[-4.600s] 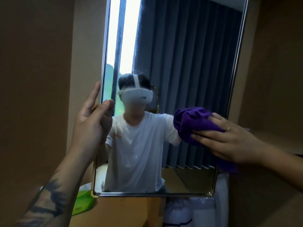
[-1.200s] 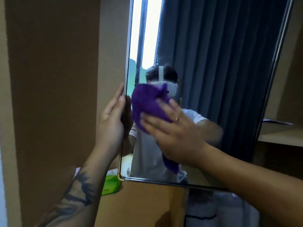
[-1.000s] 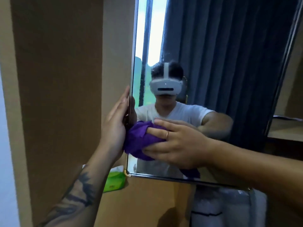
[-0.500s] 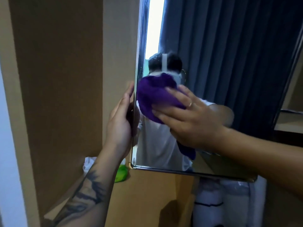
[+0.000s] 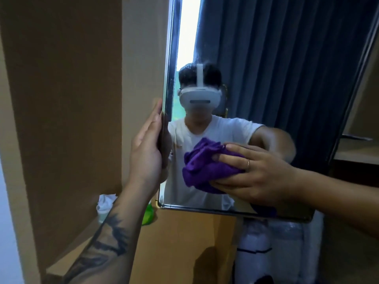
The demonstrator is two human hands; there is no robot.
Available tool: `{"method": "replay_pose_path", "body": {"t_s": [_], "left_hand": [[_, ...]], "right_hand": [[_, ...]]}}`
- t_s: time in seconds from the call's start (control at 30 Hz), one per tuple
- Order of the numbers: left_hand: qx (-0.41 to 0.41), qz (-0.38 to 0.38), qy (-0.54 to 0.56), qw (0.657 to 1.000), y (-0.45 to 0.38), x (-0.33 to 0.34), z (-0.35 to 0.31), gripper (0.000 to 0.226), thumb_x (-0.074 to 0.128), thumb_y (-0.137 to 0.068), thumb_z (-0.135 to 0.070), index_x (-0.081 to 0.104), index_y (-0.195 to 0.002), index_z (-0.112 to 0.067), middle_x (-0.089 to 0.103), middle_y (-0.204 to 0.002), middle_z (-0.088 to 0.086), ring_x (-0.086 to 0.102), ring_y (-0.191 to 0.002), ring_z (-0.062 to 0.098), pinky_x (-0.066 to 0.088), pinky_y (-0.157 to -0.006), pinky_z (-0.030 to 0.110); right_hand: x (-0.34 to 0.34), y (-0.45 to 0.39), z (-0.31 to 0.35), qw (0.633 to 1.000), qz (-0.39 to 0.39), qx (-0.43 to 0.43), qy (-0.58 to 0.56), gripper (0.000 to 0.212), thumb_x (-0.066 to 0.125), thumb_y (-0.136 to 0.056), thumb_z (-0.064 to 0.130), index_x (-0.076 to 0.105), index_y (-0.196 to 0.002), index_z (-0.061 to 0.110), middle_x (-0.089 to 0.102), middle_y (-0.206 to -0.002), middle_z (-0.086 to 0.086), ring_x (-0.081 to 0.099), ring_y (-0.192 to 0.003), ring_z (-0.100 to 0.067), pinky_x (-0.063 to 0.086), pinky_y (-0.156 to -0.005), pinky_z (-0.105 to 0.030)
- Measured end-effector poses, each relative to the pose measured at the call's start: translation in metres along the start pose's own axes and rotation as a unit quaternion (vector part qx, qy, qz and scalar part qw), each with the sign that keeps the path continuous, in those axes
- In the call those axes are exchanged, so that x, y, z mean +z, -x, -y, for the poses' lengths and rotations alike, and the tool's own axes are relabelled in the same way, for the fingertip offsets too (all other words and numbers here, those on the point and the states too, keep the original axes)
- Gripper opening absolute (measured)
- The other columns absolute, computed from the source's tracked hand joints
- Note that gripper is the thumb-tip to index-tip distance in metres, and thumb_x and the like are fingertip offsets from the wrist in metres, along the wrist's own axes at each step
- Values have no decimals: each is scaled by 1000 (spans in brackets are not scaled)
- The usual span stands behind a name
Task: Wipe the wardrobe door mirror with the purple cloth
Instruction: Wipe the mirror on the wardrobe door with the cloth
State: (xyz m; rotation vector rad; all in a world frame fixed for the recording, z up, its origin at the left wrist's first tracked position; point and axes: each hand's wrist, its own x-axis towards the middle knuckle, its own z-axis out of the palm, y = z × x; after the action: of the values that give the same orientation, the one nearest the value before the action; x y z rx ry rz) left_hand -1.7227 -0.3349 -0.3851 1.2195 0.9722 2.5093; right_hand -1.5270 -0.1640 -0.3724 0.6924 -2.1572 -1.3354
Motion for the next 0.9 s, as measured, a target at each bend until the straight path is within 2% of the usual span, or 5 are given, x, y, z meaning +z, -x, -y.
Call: {"method": "replay_pose_path", "body": {"t_s": [0.23,0.43,0.63,0.8,0.9], "left_hand": [[11,-17,-55,998,5,7,1,43,48,-106,-10,52,-148,-18,68,-126,-16,64,-104,-15,46,-78,2],[18,-47,-90,995,8,14,2,41,44,-108,-10,49,-149,-16,67,-78,-41,61,-82,-25,43,-70,-2],[12,-66,-110,992,10,18,3,42,42,-109,-9,46,-150,-14,64,-68,-41,58,-69,-25,42,-65,-2],[21,-68,-115,991,10,21,3,43,42,-109,-9,45,-151,-14,60,-60,-38,55,-62,-25,41,-61,-3],[23,-64,-100,993,11,22,3,44,42,-109,-9,44,-152,-14,62,-63,-39,57,-66,-26,42,-63,-3]], "right_hand": [[-6,10,-11,974,-73,208,45,32,66,-97,17,74,-127,14,68,-136,-4,52,-136,-47,38,-113,-66],[-11,28,-12,1000,25,-2,15,31,55,-105,14,67,-132,23,71,-131,1,56,-135,-38,36,-118,-60],[-15,42,-21,968,-45,246,39,35,61,-102,20,67,-136,12,61,-144,-9,47,-139,-49,32,-117,-67],[-18,70,-2,999,45,15,20,33,52,-107,16,59,-138,24,66,-138,2,42,-143,-37,27,-123,-60],[-29,83,-24,997,50,42,38,36,49,-107,18,59,-141,22,65,-141,2,41,-144,-38,29,-121,-62]]}}
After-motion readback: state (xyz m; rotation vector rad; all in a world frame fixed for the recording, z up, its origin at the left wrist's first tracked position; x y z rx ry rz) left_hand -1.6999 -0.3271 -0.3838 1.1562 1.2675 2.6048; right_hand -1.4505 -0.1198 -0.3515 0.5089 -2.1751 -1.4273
